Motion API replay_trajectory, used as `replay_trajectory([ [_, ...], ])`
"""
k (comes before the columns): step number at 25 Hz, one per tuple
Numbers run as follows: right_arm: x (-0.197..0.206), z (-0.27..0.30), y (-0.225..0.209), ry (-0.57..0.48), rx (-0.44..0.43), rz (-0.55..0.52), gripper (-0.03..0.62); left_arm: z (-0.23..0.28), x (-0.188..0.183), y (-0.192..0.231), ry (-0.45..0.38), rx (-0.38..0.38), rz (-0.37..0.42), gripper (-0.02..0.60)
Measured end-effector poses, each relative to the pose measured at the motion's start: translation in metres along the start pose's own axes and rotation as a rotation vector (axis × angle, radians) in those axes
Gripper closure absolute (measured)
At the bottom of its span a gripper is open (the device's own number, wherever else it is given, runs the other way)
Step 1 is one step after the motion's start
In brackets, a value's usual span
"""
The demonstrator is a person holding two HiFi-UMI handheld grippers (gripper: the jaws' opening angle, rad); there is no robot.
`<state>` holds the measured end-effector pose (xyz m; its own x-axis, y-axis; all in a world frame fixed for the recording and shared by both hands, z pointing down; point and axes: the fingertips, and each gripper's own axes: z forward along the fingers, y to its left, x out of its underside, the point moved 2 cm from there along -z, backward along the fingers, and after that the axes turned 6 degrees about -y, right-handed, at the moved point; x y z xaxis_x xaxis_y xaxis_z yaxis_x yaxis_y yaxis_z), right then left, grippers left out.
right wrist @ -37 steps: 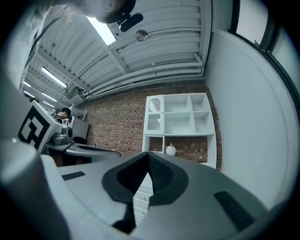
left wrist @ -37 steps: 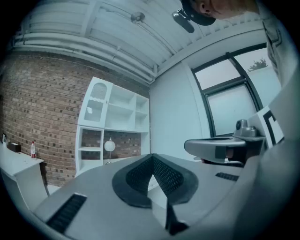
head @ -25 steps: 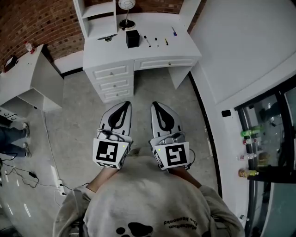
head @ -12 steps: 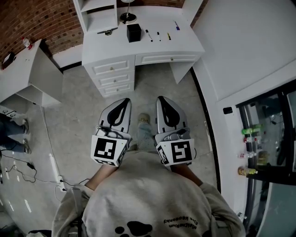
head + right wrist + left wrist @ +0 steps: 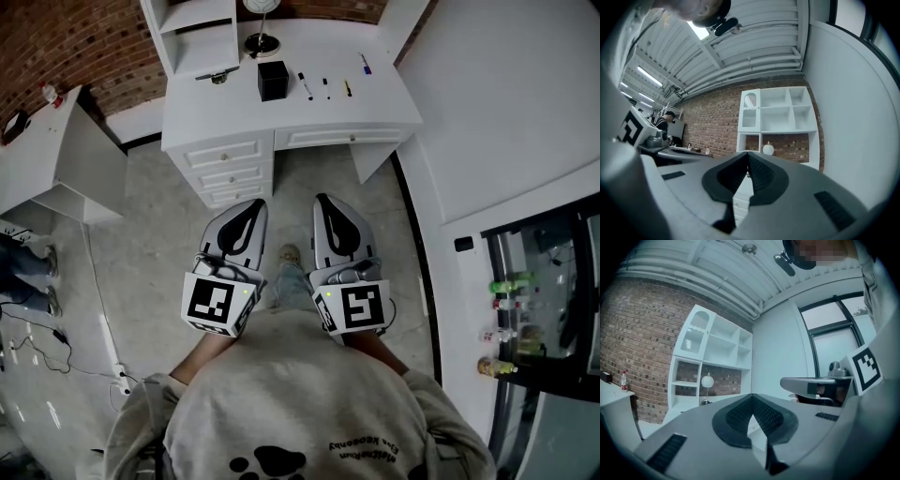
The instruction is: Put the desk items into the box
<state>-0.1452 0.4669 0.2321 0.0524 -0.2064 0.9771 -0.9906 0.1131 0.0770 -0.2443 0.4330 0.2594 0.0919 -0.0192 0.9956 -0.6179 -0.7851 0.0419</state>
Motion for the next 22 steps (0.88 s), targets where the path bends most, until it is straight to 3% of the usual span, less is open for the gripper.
replay_trajectory([
  [6,0.018,0.066,-0.046,0.006,-0.018,0.013,0.577,0.07,0.0,0.029,-0.018,-0.007,0.007,0.574],
  [12,0.028,0.125,-0.09,0.014,-0.039,0.011,0.577,0.134,-0.005,0.065,-0.019,-0.06,-0.009,0.575],
  [22,0.054,0.176,-0.143,0.037,-0.051,0.038,0.577,0.199,0.005,0.092,-0.003,-0.094,0.008,0.574],
])
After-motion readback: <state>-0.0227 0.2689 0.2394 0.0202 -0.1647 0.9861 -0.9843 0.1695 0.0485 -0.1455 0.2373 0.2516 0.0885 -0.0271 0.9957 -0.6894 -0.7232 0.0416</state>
